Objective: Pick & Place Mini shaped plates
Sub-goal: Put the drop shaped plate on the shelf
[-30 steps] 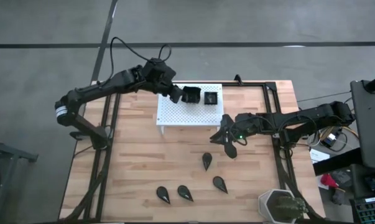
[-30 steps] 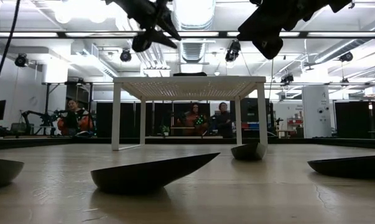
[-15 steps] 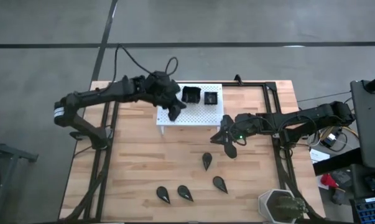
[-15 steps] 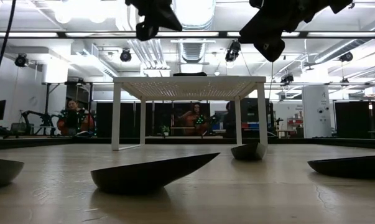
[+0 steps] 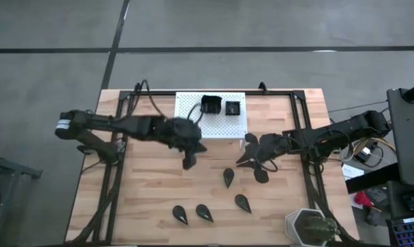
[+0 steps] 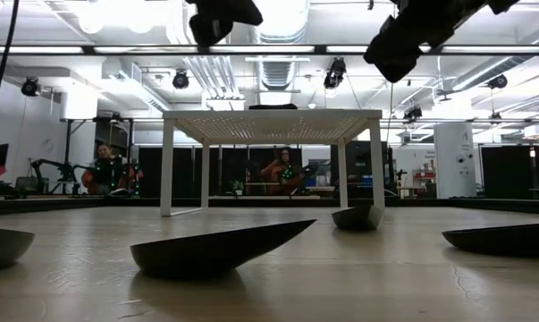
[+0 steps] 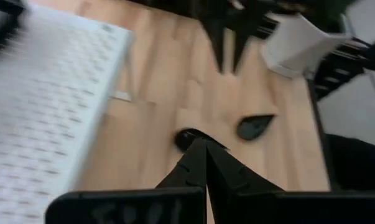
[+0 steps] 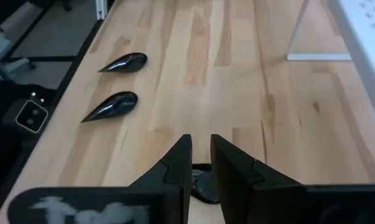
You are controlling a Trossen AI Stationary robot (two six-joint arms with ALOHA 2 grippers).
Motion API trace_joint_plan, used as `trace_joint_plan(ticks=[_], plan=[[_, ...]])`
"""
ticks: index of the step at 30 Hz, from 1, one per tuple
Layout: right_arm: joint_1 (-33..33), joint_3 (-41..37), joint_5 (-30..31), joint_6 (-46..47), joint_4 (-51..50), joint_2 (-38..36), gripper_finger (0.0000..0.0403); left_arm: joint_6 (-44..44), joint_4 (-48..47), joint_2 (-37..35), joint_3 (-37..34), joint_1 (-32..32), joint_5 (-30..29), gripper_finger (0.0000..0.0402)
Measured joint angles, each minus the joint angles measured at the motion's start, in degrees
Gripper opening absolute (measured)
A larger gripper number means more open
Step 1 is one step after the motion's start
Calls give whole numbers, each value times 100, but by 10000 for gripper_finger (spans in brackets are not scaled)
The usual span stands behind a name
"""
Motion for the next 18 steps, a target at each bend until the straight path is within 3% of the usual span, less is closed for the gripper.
trace_joint_plan(ticks=[3, 8, 18], plan=[[135, -11, 8, -219, -154, 0, 54, -253, 293, -112, -373, -310, 0, 0], [390, -123, 13, -1596, -149, 0, 54, -341, 1165, -281, -1063, -653, -86, 0], [549, -325, 232, -1957, 193, 519, 54, -971, 2003, -405, -2125, -812, 1, 0]])
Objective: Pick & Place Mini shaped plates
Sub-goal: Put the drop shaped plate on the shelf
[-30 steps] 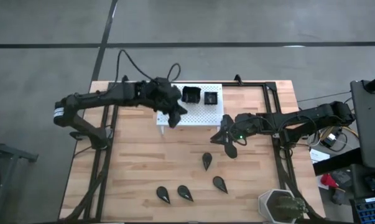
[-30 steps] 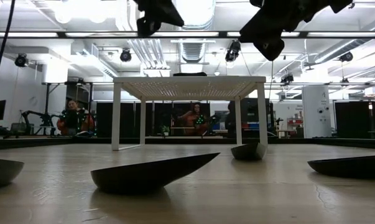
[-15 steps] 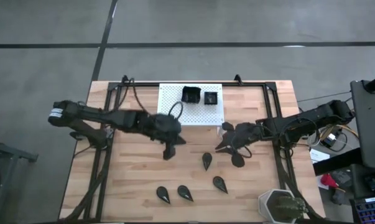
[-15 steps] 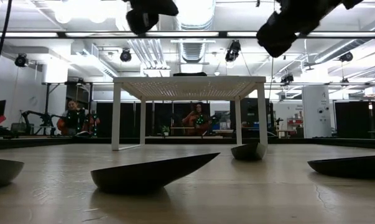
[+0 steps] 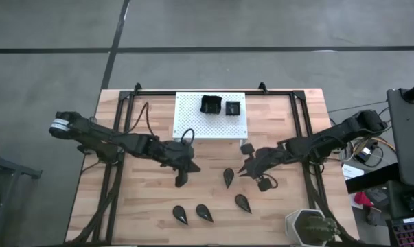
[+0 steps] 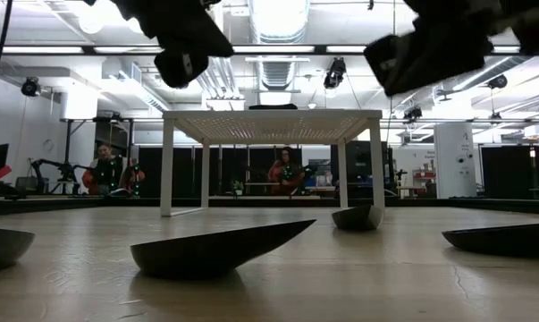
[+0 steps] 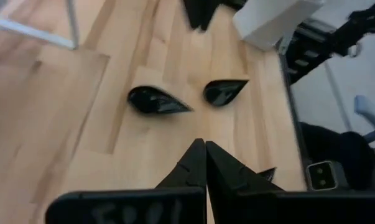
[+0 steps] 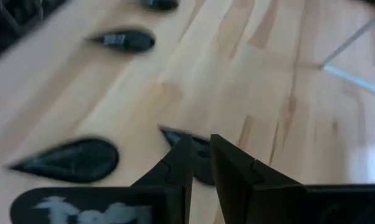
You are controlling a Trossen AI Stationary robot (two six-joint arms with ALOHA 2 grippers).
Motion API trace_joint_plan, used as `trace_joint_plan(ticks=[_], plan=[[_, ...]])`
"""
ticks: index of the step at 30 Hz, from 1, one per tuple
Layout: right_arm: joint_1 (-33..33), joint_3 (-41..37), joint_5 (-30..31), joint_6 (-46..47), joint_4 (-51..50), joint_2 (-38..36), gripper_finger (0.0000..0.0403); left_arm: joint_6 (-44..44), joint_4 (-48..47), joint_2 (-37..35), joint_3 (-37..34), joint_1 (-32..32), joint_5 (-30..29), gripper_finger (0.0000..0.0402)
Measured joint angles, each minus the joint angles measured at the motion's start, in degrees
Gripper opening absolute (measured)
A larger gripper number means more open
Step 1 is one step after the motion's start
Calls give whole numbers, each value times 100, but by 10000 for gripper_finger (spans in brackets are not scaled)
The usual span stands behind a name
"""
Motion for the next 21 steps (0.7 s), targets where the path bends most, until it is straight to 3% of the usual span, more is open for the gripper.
trace_joint_plan(ticks=[5, 9, 17, 21], plan=[[145, 72, 151, -212, 49, 556, 53, 14, 850, -18, -350, -84, 125, 0], [243, 210, 287, 276, 56, 995, 53, 7, 1358, -90, -552, -103, 133, 0], [456, 431, 624, -40, 113, 1693, 53, -492, 1538, -153, -828, -101, 154, 0], [459, 454, 665, 257, 89, 1761, 54, -530, 1566, -151, -860, -101, 154, 0]])
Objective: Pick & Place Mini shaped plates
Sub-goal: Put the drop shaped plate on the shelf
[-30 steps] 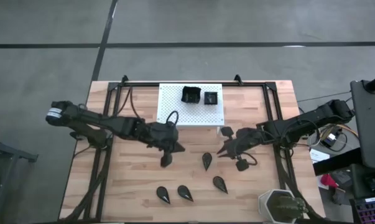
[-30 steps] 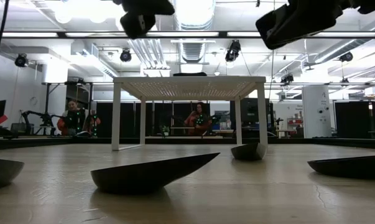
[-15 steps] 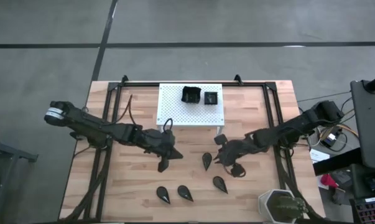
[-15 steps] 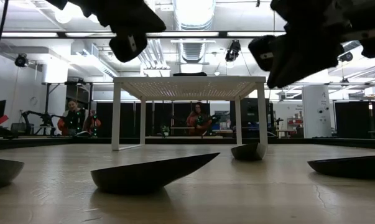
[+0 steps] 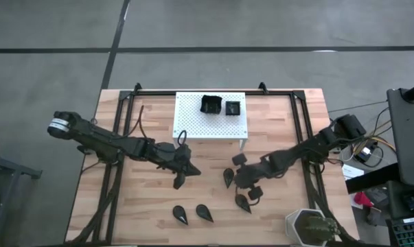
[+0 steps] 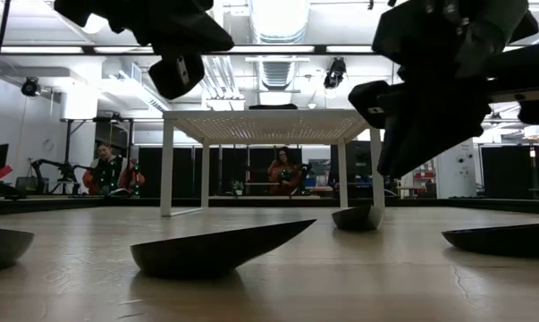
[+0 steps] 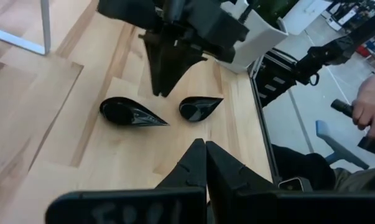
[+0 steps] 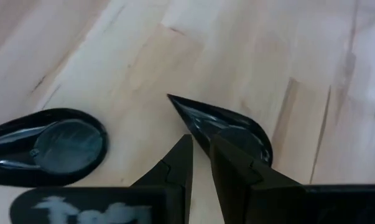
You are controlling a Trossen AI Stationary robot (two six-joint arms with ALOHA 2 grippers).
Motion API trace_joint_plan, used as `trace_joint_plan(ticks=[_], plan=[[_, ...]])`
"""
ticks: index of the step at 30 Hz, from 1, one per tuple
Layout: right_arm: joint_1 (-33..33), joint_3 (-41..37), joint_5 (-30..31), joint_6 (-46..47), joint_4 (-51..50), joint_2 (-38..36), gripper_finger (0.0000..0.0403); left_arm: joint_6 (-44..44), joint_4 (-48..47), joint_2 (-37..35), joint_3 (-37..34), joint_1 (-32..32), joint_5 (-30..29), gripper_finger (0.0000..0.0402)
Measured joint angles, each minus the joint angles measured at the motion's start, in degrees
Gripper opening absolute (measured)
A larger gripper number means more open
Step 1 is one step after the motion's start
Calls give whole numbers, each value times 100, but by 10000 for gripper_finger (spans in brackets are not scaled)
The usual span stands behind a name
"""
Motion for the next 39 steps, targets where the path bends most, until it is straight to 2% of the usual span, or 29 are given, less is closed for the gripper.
trace_joint_plan(ticks=[6, 9, 13, 20, 24, 39], plan=[[65, 48, -90, -239, -159, -13, 52, -35, 34, 0, 0, 2, -8, 0], [116, 76, 53, -496, -128, -15, 57, -49, 37, 0, 0, 2, -18, 0], [206, 87, 472, -850, -129, -17, 78, -167, 37, -1, 0, 2, -69, 0], [268, 85, 706, -1095, -134, 46, 128, -168, 35, -2, 0, 2, -81, 0], [282, 79, 750, -1369, -138, 212, 140, -170, 35, -2, 0, 4, -90, 0], [289, 132, 857, -1584, -7, 643, 101, -164, 110, -2, 4, 2, -90, 0]])
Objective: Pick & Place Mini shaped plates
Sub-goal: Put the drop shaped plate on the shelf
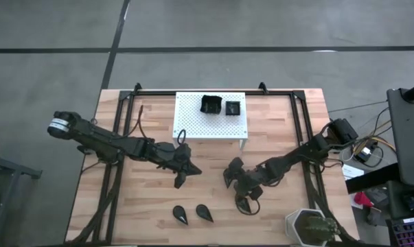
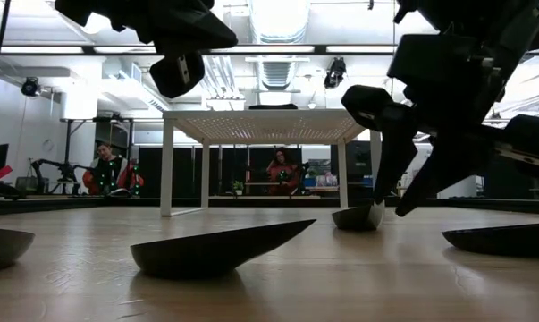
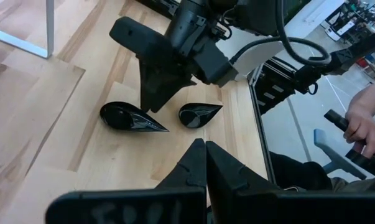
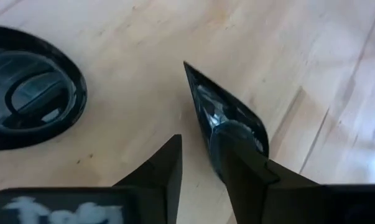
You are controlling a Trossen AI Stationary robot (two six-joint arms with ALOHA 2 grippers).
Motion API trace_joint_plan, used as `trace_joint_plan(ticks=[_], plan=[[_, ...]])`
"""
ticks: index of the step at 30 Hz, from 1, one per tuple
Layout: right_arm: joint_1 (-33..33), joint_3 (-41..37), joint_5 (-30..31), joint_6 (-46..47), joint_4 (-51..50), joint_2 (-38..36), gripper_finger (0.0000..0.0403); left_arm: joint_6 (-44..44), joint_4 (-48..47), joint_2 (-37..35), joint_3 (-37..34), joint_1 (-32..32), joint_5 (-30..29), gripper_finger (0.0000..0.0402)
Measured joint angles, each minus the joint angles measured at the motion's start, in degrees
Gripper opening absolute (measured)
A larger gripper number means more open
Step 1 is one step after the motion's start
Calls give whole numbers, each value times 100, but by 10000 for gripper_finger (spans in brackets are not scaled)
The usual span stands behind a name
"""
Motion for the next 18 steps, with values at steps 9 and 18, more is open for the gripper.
trace_joint_plan(ticks=[9, 18], plan=[[-3, -12, 108, -24, 160, 120, 84, 13, 34, 0, 0, 0, 2, 0], [-32, -17, 109, -23, 193, 149, 83, 20, 48, 0, 0, 0, 2, 0]])
